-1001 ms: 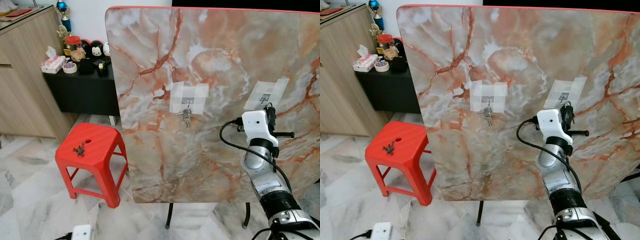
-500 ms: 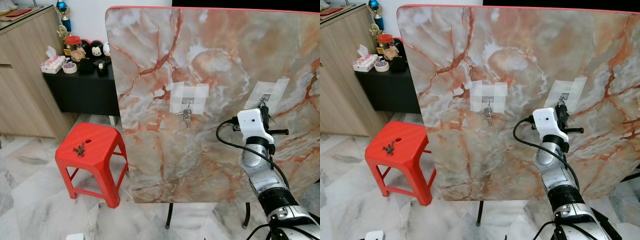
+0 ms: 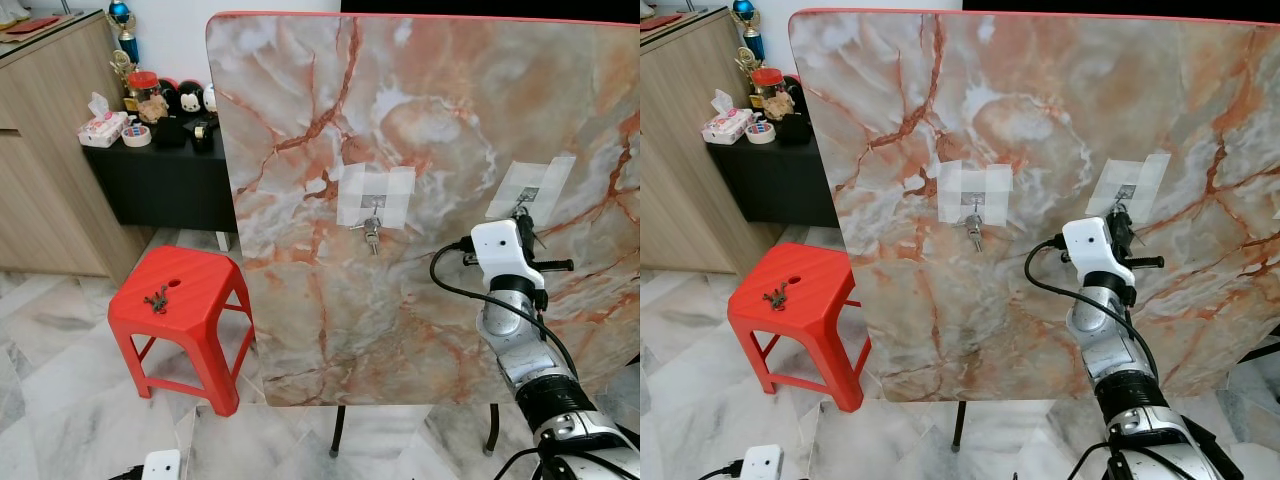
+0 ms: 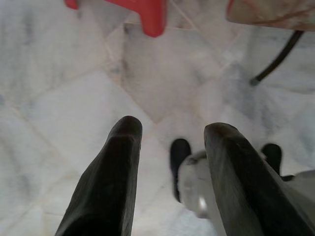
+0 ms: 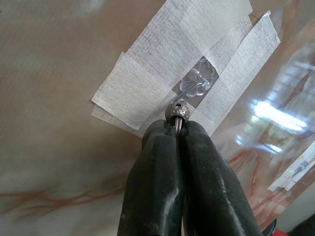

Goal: Hang keys on a hook

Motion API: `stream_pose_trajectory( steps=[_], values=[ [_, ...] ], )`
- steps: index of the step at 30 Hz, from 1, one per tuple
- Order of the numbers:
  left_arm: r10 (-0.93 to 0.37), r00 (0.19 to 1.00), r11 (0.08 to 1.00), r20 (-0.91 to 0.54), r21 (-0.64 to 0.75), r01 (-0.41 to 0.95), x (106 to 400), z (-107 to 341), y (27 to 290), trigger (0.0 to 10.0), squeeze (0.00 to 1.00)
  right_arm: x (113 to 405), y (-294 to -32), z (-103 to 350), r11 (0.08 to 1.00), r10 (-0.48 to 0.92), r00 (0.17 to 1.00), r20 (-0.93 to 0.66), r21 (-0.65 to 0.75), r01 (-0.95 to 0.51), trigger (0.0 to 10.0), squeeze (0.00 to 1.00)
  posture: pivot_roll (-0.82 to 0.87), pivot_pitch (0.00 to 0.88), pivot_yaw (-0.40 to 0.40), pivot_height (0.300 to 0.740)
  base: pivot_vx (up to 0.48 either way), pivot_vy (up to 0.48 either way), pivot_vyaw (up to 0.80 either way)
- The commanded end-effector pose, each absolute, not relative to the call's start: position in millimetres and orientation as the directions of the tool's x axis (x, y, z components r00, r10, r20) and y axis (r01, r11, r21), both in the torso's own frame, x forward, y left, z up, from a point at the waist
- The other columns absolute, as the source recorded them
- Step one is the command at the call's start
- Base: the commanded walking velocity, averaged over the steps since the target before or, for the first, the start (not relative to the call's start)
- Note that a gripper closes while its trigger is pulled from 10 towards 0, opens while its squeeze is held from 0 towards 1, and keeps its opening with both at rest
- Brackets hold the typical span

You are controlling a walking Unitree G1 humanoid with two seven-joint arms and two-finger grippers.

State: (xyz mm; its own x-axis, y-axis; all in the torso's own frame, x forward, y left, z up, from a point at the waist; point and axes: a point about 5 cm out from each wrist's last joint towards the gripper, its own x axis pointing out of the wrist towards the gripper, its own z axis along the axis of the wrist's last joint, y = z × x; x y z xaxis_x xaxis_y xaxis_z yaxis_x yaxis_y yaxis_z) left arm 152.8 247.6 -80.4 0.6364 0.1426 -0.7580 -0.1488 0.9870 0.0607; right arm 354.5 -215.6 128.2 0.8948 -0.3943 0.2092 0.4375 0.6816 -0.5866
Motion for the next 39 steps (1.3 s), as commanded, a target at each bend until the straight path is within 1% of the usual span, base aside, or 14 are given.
stream_pose_trajectory(
  steps=[1, 5, 13, 22, 23, 24, 25, 26, 32, 35, 36, 37, 38, 39],
  values=[
    [0.146, 0.606, 0.985, -0.782, 0.057, -0.164, 141, -84, 252, 10.0, 0.00, 357, -212, 129, 0.684, -0.372, 0.906, 0.202, -0.600, 0.415, 10.0, 0.00, 0.06, 0.000, -0.049, 0.713, 0.000, 0.000, 0.00],
    [0.146, 0.602, 0.985, -0.785, 0.058, -0.164, 136, -86, 252, 10.0, 0.00, 357, -212, 129, 0.685, -0.371, 0.908, 0.197, -0.601, 0.410, 10.0, 0.00, 0.06, 0.000, -0.048, 0.713, 0.000, 0.000, 0.00],
    [0.121, 0.608, 0.989, -0.784, 0.043, -0.142, 145, -89, 230, 10.0, 0.00, 357, -209, 124, 0.696, -0.357, 0.919, 0.170, -0.608, 0.382, 10.0, 0.00, 0.06, 0.000, -0.048, 0.713, 0.000, 0.000, 0.00],
    [0.123, 0.612, 0.989, -0.781, 0.044, -0.143, 153, -86, 231, 10.0, 0.00, 357, -206, 119, 0.709, -0.338, 0.933, 0.126, -0.618, 0.340, 10.0, 0.00, 0.06, 0.000, -0.049, 0.713, 0.000, 0.000, 0.00],
    [0.126, 0.611, 0.988, -0.782, 0.046, -0.145, 152, -86, 232, 10.0, 0.00, 357, -206, 119, 0.714, -0.336, 0.934, 0.122, -0.614, 0.337, 10.0, 0.09, 0.06, 0.000, -0.049, 0.713, 0.000, 0.000, 0.00],
    [0.128, 0.609, 0.988, -0.783, 0.047, -0.147, 151, -86, 234, 10.0, 0.00, 357, -206, 118, 0.720, -0.334, 0.935, 0.116, -0.609, 0.333, 10.0, 0.60, 0.06, 0.000, -0.049, 0.713, 0.000, 0.000, 0.00],
    [0.128, 0.609, 0.988, -0.783, 0.047, -0.147, 151, -86, 234, 10.0, 0.00, 357, -206, 118, 0.720, -0.334, 0.935, 0.116, -0.609, 0.333, 10.0, 0.60, 0.06, 0.000, -0.049, 0.713, 0.000, 0.000, 0.00],
    [0.130, 0.608, 0.988, -0.783, 0.049, -0.148, 150, -86, 236, 10.0, 0.00, 357, -206, 118, 0.721, -0.334, 0.936, 0.116, -0.608, 0.332, 10.0, 1.00, 0.06, 0.000, -0.049, 0.713, 0.000, 0.000, 0.00],
    [0.149, 0.598, 0.984, -0.787, 0.061, -0.164, 141, -84, 252, 10.0, 0.00, 357, -204, 118, 0.727, -0.327, 0.939, 0.111, -0.605, 0.324, 10.0, 1.00, 0.06, 0.000, -0.049, 0.713, 0.000, 0.000, 0.00],
    [0.150, 0.597, 0.984, -0.788, 0.062, -0.165, 140, -84, 253, 10.0, 0.00, 357, -204, 118, 0.730, -0.325, 0.939, 0.110, -0.602, 0.323, 10.0, 1.00, 0.06, 0.000, -0.048, 0.713, 0.000, 0.000, 0.00],
    [0.146, 0.596, 0.985, -0.789, 0.060, -0.163, 139, -85, 251, 10.0, 0.00, 356, -204, 117, 0.731, -0.325, 0.940, 0.107, -0.602, 0.322, 10.0, 0.33, 0.06, 0.000, -0.048, 0.713, 0.000, 0.000, 0.00],
    [0.146, 0.596, 0.985, -0.790, 0.059, -0.162, 139, -86, 250, 10.0, 0.00, 356, -204, 117, 0.731, -0.325, 0.940, 0.107, -0.602, 0.321, 10.0, 0.33, 0.06, 0.000, -0.048, 0.713, 0.000, 0.000, 0.00],
    [0.138, 0.597, 0.986, -0.790, 0.054, -0.156, 140, -87, 244, 10.0, 0.00, 356, -204, 117, 0.731, -0.327, 0.939, 0.112, -0.600, 0.326, 10.0, 0.00, 0.06, 0.000, -0.047, 0.713, 0.000, 0.000, 0.00],
    [0.134, 0.598, 0.987, -0.790, 0.052, -0.152, 140, -88, 241, 10.0, 0.00, 356, -204, 117, 0.732, -0.327, 0.938, 0.116, -0.596, 0.329, 10.0, 0.00, 0.06, 0.000, -0.047, 0.713, 0.000, 0.000, 0.00]
  ],
)
